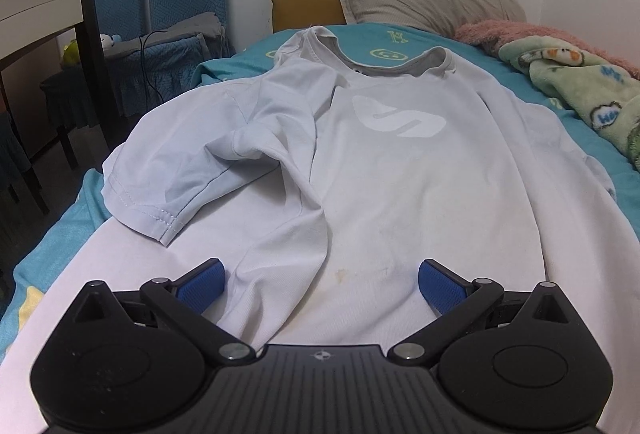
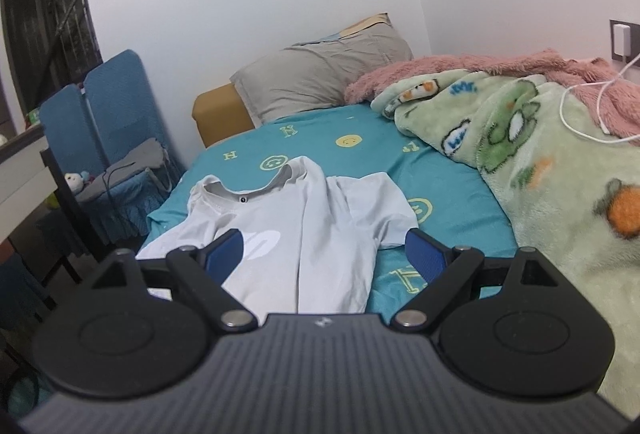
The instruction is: Fold clothes
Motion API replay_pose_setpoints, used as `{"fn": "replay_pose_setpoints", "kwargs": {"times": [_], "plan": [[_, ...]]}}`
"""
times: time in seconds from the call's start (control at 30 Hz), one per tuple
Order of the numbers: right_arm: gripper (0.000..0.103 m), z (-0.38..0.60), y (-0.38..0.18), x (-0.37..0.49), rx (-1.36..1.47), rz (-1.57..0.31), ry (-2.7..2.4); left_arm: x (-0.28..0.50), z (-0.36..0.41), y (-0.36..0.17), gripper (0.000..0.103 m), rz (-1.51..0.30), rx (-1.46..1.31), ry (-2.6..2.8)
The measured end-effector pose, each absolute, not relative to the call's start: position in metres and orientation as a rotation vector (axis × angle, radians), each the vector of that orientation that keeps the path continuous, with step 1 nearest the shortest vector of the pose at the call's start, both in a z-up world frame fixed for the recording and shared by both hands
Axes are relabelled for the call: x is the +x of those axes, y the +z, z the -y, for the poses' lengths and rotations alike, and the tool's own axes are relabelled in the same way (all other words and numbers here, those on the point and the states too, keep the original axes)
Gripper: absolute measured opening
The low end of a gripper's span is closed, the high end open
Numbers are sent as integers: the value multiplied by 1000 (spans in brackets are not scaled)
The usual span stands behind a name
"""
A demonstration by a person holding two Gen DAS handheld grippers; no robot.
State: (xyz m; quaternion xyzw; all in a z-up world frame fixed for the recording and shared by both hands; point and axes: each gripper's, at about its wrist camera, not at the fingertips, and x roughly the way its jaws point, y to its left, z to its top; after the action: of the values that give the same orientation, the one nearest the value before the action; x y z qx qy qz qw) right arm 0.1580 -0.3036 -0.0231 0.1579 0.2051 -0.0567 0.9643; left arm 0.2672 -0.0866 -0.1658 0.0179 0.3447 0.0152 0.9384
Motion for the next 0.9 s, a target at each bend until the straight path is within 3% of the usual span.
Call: {"fn": "replay_pose_setpoints", "kwargs": {"times": [0.9], "plan": [[89,335,-34,165,542,-457,-139,267,86,-166,103,-704,37,31]]}}
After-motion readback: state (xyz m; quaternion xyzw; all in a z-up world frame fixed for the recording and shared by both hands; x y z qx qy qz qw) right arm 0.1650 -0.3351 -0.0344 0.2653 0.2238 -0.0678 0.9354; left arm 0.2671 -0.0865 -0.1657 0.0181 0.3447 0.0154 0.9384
